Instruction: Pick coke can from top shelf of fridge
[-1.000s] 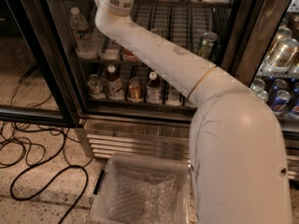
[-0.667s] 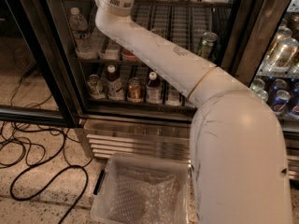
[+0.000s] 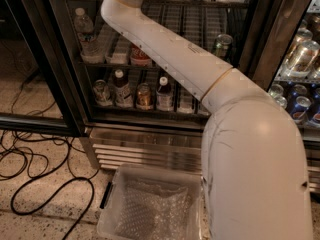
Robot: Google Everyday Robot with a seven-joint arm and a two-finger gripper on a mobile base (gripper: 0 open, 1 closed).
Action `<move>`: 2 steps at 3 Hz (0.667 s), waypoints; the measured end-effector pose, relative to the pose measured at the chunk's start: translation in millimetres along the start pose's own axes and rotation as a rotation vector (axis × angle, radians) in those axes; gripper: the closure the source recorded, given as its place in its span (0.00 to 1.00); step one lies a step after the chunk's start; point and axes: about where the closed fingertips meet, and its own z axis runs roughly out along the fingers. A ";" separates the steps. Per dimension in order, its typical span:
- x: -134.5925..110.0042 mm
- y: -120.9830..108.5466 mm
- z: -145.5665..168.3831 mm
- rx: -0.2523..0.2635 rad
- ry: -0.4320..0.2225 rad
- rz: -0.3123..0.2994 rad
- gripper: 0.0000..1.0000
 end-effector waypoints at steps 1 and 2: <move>-12.8 1.4 1.2 -0.025 0.000 0.072 1.00; -21.2 2.0 -11.4 -0.059 0.036 0.215 1.00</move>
Offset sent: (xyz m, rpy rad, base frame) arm -0.0326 -0.0053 0.0287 0.3748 0.2452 0.1924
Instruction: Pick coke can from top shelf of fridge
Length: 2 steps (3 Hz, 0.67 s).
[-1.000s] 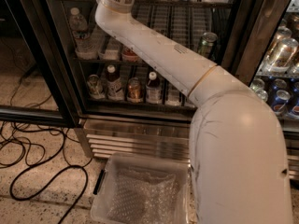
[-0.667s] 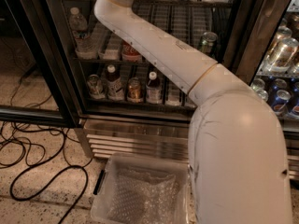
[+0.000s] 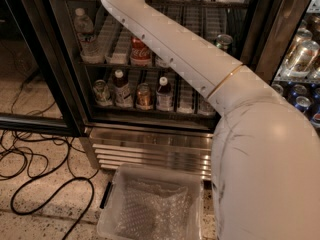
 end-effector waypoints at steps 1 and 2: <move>5.9 3.7 1.4 -0.013 0.021 0.035 1.00; 5.9 3.7 1.3 -0.012 0.021 0.035 1.00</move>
Offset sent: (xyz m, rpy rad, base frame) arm 0.0003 0.0048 -0.0055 0.0276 0.0325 0.0214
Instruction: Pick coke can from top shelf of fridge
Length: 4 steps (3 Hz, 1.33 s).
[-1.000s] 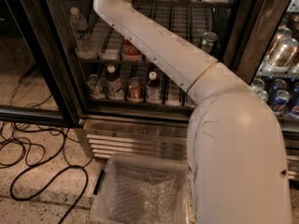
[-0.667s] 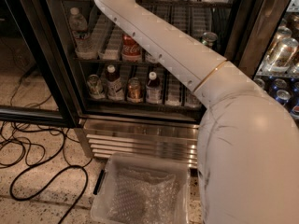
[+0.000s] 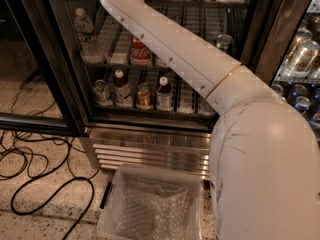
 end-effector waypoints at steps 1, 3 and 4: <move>4.8 11.5 -19.8 0.010 0.038 0.059 1.00; 39.6 43.5 -92.2 0.056 0.166 0.145 1.00; 40.5 43.6 -92.3 0.053 0.168 0.112 1.00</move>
Offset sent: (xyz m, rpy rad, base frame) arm -0.1183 0.0063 -0.0483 0.1960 0.2580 -0.0379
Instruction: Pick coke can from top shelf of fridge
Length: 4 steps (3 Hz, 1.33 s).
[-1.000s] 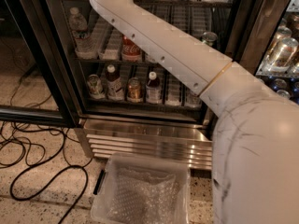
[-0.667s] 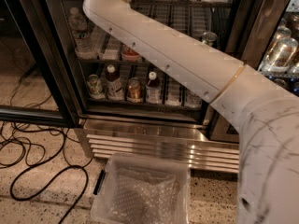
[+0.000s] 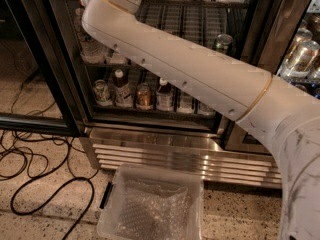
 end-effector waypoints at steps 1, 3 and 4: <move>11.6 5.6 -31.3 0.019 0.028 0.017 1.00; 85.5 42.5 -108.1 0.013 0.190 0.026 1.00; 85.6 46.7 -109.7 0.001 0.191 -0.018 1.00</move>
Offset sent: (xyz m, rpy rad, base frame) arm -0.1489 0.0211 -0.0821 0.2957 0.3344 -0.0264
